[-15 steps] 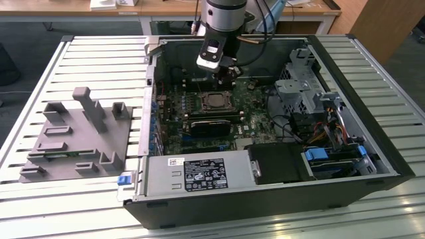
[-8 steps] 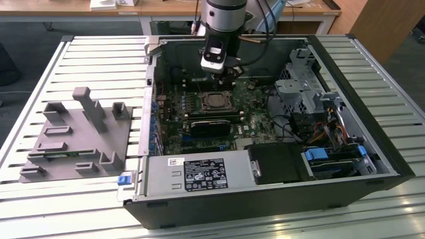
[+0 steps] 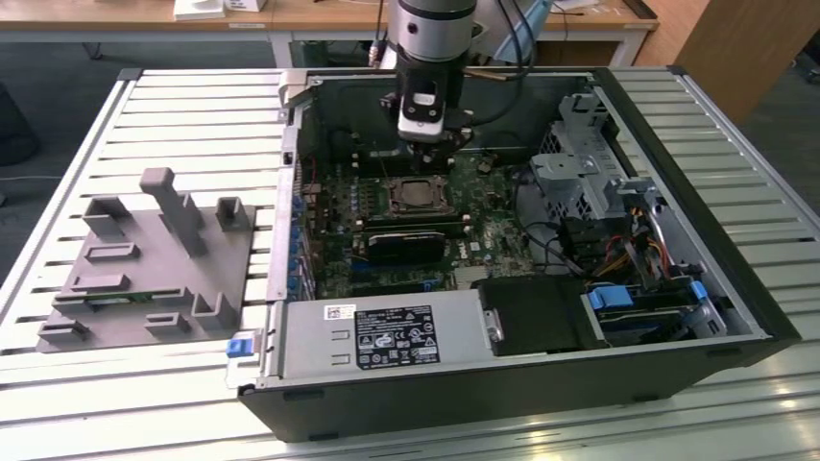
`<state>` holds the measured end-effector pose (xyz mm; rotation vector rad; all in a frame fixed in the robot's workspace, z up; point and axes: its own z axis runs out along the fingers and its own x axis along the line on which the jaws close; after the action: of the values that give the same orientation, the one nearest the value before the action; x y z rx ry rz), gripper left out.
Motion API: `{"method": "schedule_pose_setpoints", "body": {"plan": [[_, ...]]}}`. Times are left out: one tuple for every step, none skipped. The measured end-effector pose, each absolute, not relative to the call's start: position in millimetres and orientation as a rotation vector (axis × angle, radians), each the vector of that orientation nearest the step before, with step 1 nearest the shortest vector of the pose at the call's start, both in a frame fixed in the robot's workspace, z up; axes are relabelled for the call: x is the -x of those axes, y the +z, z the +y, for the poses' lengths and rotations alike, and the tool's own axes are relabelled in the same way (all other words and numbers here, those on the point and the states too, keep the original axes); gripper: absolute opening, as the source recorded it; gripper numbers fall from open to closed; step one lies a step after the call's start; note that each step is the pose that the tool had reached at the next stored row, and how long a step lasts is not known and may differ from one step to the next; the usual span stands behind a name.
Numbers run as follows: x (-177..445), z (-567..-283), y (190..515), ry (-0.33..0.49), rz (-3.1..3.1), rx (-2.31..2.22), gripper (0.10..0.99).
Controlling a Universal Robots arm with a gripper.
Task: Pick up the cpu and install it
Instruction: 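Install the first cpu locking lever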
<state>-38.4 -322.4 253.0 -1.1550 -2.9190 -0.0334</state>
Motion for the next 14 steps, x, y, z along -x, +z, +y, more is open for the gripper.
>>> {"method": "schedule_pose_setpoints", "body": {"plan": [[38.4, -322.4, 253.0, -0.033, -2.928, 1.131, 0.106], [38.4, -322.4, 253.0, -0.033, -2.936, 1.109, 0.106], [38.4, -322.4, 253.0, -0.033, -2.944, 1.089, 0.106], [38.4, -322.4, 252.9, -0.033, -2.952, 1.067, 0.106], [38.4, -322.4, 252.9, -0.033, -2.959, 1.047, 0.106], [38.4, -322.4, 252.9, -0.033, -2.967, 1.024, 0.106], [38.4, -322.4, 252.9, -0.033, -2.974, 1.002, 0.106], [38.4, -322.4, 252.8, -0.033, -2.994, 0.938, 0.106], [38.4, -322.4, 252.8, -0.033, -3.002, 0.912, 0.106], [38.4, -322.4, 252.7, -0.033, -3.008, 0.892, 0.106], [38.4, -322.4, 252.8, -0.033, -3.014, 0.871, 0.106], [38.4, -322.4, 252.7, -0.033, -3.02, 0.85, 0.106], [38.4, -322.4, 252.7, -0.033, -3.025, 0.83, 0.106], [38.4, -322.4, 252.7, -0.033, -3.03, 0.81, 0.106]]}}
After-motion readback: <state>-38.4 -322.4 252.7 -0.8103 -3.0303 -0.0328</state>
